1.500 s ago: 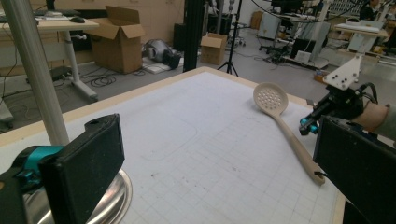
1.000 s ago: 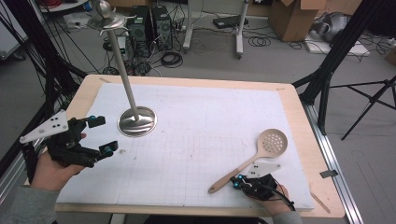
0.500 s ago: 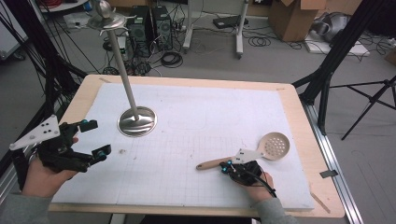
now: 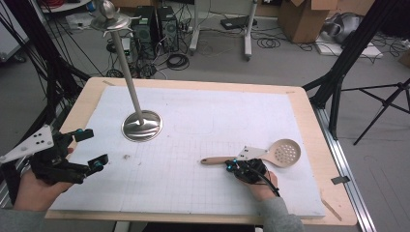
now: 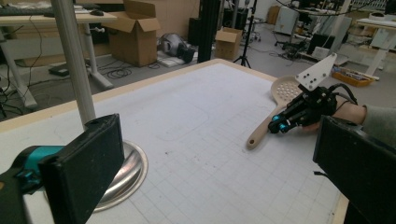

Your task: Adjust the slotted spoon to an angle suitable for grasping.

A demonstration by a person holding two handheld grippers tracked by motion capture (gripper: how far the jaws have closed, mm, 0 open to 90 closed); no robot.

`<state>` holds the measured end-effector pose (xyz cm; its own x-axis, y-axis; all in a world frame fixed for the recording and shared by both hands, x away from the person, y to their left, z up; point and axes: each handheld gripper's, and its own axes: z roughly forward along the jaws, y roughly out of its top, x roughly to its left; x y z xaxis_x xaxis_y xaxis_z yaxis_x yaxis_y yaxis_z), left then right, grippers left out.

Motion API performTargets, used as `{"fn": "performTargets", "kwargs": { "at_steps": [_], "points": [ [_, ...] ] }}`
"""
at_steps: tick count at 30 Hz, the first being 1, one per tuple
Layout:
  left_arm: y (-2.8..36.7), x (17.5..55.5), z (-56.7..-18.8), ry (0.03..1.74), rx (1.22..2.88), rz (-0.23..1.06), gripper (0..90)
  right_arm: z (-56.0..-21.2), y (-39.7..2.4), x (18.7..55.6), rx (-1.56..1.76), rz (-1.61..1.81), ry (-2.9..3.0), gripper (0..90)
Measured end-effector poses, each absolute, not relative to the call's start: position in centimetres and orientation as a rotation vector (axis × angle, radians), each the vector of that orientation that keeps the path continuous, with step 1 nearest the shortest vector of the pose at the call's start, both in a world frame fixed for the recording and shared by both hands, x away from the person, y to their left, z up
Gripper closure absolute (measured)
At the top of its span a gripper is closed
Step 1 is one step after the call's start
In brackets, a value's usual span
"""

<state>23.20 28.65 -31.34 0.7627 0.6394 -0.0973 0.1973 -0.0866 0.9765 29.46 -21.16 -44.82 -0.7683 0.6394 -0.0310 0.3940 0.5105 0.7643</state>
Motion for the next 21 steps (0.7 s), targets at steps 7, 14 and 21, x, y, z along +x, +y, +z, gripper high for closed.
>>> {"fn": "performTargets", "kwargs": {
  "at_steps": [7,14,21],
  "points": [
    [28.4,23.6,-31.6,0.675,1.662,0.406,2.4,-42.3,-25.5,29.6,1.058,1.174,2.205,89.7],
    [28.1,23.6,-31.7,0.674,1.668,0.399,2.4,-42.7,-29.7,31.0,1.253,1.142,2.127,89.6],
    [28.1,23.7,-31.9,0.675,1.671,0.396,2.4,-43.4,-29.7,31.9,1.281,1.044,2.138,90.0]
  ]
}}
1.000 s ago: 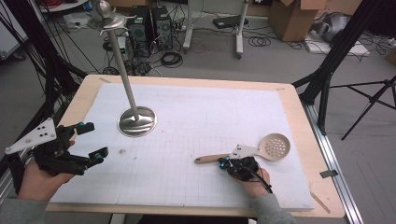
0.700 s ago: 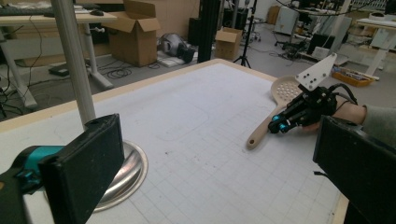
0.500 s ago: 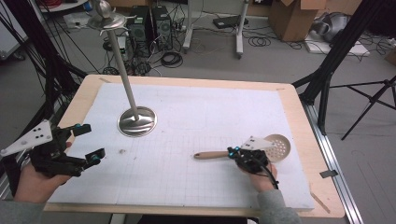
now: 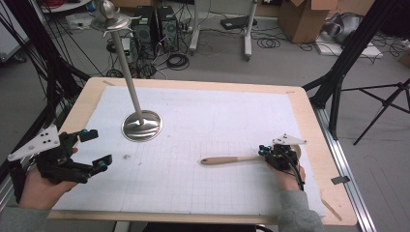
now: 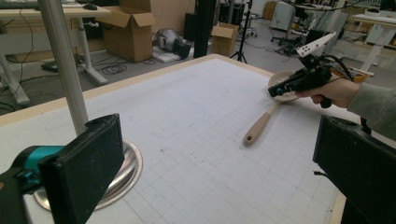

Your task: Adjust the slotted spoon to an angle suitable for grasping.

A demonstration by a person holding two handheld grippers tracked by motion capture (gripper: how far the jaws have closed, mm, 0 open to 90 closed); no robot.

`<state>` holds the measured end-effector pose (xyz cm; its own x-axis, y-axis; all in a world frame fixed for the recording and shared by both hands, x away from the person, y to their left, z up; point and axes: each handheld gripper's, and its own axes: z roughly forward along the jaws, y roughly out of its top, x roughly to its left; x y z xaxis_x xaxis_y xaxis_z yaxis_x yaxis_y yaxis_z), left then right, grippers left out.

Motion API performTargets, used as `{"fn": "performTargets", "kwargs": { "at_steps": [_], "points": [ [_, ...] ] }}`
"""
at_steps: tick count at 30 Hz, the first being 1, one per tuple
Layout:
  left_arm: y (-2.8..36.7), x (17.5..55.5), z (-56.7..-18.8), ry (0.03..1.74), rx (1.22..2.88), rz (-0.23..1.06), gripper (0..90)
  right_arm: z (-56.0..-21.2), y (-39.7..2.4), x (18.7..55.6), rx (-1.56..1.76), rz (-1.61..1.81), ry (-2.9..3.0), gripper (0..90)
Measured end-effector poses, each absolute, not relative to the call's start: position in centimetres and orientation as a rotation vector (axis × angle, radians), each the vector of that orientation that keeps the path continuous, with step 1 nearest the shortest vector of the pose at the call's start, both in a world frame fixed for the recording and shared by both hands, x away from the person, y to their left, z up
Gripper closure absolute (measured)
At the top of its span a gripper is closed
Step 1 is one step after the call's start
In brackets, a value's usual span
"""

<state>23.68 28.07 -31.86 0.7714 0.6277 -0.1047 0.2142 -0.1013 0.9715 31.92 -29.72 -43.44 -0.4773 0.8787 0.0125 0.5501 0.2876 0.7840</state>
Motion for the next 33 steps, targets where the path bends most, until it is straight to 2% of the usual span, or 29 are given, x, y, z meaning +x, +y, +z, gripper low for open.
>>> {"fn": "performTargets", "kwargs": {
  "at_steps": [9,33],
  "points": [
    [28.1,23.7,-31.9,0.672,1.677,0.395,2.4,-43.9,-29.0,31.9,1.261,0.916,2.205,90.0],
    [27.3,24.3,-32.1,0.662,1.685,0.37,2.4,-43.8,-30.0,27.3,1.339,0.938,2.209,90.0]
  ]
}}
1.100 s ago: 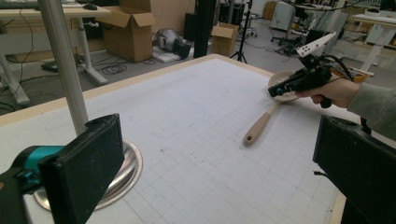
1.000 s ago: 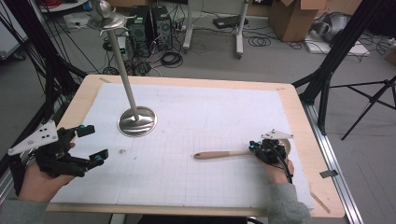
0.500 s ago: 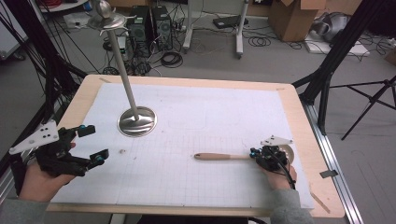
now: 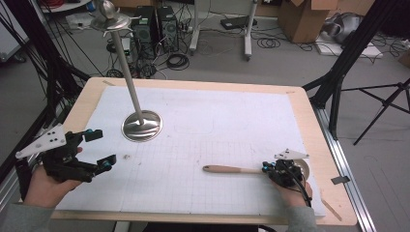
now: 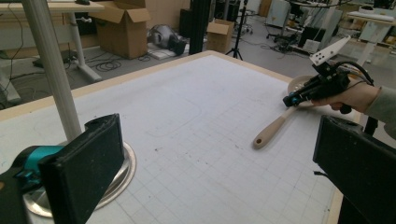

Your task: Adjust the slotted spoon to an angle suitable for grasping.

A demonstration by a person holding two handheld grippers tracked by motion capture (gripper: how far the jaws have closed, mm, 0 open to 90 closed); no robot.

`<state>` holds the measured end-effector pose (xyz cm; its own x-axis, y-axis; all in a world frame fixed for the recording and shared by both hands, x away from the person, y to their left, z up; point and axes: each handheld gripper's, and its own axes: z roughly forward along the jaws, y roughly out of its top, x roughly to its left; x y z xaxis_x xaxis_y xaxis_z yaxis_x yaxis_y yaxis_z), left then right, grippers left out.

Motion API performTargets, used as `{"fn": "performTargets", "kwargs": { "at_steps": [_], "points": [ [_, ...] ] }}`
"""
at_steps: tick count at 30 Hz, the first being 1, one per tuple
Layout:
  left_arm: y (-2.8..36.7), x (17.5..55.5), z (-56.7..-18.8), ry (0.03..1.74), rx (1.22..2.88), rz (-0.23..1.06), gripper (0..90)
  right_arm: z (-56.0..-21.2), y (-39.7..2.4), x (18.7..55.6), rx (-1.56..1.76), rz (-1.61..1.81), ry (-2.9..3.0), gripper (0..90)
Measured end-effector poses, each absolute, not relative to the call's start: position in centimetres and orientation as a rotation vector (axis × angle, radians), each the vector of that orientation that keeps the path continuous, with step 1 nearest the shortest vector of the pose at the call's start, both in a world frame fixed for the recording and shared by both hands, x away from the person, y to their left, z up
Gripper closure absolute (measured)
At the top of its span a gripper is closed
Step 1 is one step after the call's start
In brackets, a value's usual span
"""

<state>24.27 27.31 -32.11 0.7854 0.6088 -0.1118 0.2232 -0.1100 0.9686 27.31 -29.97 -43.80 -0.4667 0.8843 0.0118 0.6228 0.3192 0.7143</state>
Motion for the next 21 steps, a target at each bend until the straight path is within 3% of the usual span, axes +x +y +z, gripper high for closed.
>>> {"fn": "performTargets", "kwargs": {
  "at_steps": [7,14,21],
  "points": [
    [27.1,24.3,-32.1,0.664,1.686,0.372,2.4,-42.1,-26.7,27.0,1.156,1.109,2.27,90.0],
    [27.2,24.1,-32.0,0.659,1.686,0.378,2.4,-42.4,-21.8,27.2,0.963,1.203,2.457,90.0],
    [27.7,23.8,-32.1,0.675,1.688,0.385,2.4,-42.9,-20.1,27.5,0.901,1.214,2.525,90.0]
  ]
}}
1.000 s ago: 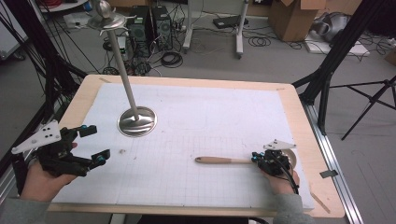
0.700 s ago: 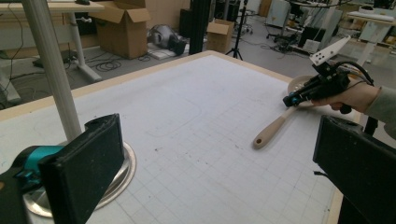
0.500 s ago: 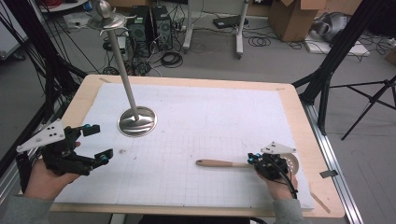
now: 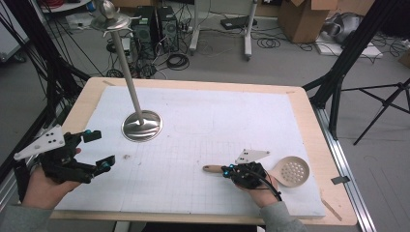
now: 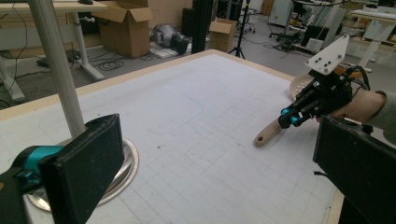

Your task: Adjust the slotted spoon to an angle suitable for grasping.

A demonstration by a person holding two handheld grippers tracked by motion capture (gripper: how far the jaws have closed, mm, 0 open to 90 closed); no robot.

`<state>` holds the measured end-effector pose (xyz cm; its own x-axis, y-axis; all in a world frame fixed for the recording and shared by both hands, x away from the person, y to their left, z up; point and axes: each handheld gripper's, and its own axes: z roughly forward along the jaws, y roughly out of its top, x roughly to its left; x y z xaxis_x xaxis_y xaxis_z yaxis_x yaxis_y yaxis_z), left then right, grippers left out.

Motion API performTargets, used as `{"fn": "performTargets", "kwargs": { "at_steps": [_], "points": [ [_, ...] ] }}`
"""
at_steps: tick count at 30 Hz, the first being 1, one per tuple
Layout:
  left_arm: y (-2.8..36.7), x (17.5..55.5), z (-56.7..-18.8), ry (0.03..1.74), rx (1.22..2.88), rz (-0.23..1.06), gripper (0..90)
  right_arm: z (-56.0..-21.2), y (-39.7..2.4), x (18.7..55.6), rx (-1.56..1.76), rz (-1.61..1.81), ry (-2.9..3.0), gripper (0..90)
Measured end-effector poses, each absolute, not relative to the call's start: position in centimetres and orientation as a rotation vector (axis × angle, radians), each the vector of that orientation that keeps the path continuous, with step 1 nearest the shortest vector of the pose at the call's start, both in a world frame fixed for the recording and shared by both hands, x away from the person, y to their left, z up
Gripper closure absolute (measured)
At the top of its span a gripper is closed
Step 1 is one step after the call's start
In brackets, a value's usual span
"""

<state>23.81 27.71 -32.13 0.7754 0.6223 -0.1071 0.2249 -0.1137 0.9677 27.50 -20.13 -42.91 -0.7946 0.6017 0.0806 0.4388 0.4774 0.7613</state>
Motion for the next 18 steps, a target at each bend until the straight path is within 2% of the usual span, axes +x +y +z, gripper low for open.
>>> {"fn": "performTargets", "kwargs": {
  "at_steps": [18],
  "points": [
    [28.8,22.7,-32.3,0.704,1.688,0.411,2.4,-44.2,-17.6,29.7,0.886,1.075,2.523,90.0]
  ]
}}
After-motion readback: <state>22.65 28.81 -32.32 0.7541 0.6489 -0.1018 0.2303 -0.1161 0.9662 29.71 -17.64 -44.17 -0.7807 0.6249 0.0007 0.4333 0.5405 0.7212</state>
